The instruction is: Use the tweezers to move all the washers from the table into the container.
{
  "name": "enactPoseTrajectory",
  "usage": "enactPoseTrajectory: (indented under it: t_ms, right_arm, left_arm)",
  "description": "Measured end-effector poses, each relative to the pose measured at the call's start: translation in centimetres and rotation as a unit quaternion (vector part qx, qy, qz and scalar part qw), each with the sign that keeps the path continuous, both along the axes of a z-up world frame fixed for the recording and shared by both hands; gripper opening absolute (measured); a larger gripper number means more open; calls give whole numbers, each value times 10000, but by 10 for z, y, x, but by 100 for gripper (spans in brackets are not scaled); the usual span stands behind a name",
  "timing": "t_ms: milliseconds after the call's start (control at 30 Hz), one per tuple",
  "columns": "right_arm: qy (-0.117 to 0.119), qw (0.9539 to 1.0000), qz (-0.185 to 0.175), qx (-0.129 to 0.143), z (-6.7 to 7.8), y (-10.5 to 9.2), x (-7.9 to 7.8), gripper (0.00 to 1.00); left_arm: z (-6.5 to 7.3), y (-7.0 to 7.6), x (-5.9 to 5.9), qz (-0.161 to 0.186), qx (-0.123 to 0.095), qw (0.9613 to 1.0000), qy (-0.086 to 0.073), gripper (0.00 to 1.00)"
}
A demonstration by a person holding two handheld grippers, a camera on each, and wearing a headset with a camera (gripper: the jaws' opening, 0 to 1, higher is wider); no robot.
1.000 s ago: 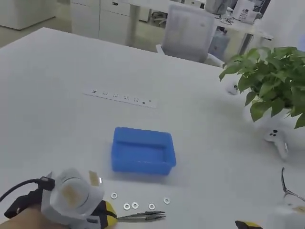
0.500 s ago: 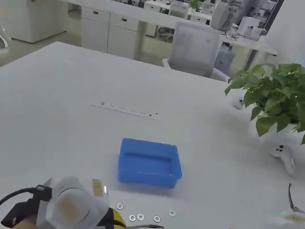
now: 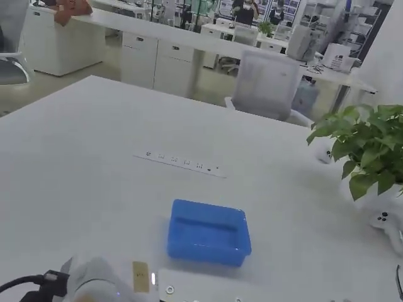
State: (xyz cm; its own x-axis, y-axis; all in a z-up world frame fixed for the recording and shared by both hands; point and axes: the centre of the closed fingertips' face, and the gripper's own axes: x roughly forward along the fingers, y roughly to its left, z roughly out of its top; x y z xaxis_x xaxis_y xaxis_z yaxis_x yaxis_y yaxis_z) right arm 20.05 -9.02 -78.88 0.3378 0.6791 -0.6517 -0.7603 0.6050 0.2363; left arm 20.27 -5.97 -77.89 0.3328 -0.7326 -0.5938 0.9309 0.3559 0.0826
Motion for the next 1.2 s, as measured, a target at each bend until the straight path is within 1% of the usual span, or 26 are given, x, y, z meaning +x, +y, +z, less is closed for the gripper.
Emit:
enactPoseTrajectory:
  t_ms: [33, 133, 200, 233, 267, 300, 400, 467, 567, 633, 833, 900, 1000, 1067, 1200]
  right_arm:
    - [32, 9999, 105, -25, -3, 3, -2, 42]
    - [-28, 9994, 339, -98, -9, 9, -5, 29]
    - [-122, 9972, 664, -321, -15, 11, -8, 25]
    - [-196, 9962, 722, -435, -17, 11, -7, 24]
    - [-325, 9942, 860, -559, -18, 13, -6, 24]
    - [-357, 9927, 974, -608, -19, 15, -6, 23]
    - [-444, 9912, 1110, -570, -15, 22, -5, 20]
    - [-454, 9905, 1167, -573, -14, 25, -5, 17]
    - [-511, 9878, 1329, -623, -15, 30, -7, 16]
    - [-604, 9856, 1429, -674, -15, 32, -8, 15]
    - [-661, 9825, 1583, -719, -16, 36, -9, 11]
    - [-672, 9829, 1553, -725, -15, 36, -9, 12]
    - [-635, 9837, 1532, -694, -15, 37, -10, 9]
    - [-686, 9838, 1513, -673, -12, 38, -10, 7]
    - [-748, 9828, 1534, -710, -10, 40, -11, 6]
  left_arm:
    - [1, -1, -2, -33, 8, 10000, -8, 0]
    - [4, -4, -7, -129, 29, 9999, -34, 0]
    - [6, -6, -9, -206, 58, 9998, -61, 0]
    - [8, -7, -10, -249, 84, 9996, -86, 0]
    - [9, -8, -11, -281, 91, 9995, -98, 0]
    - [10, -9, -12, -311, 94, 9994, -106, 0]
    - [13, -12, -14, -398, 112, 9991, -135, 0]
    - [14, -13, -16, -483, 160, 9986, -163, 0]
    - [16, -15, -18, -556, 154, 9982, -186, 0]
    - [18, -17, -20, -633, 123, 9978, -180, 0]
    - [25, -18, -23, -714, 73, 9972, -230, 0]
    - [27, -17, -23, -728, 82, 9970, -241, 0]
    - [33, -17, -23, -756, 31, 9968, -268, 0]
    - [35, -17, -23, -774, 26, 9965, -306, 0]
    - [37, -17, -23, -790, -28, 9964, -298, 0]
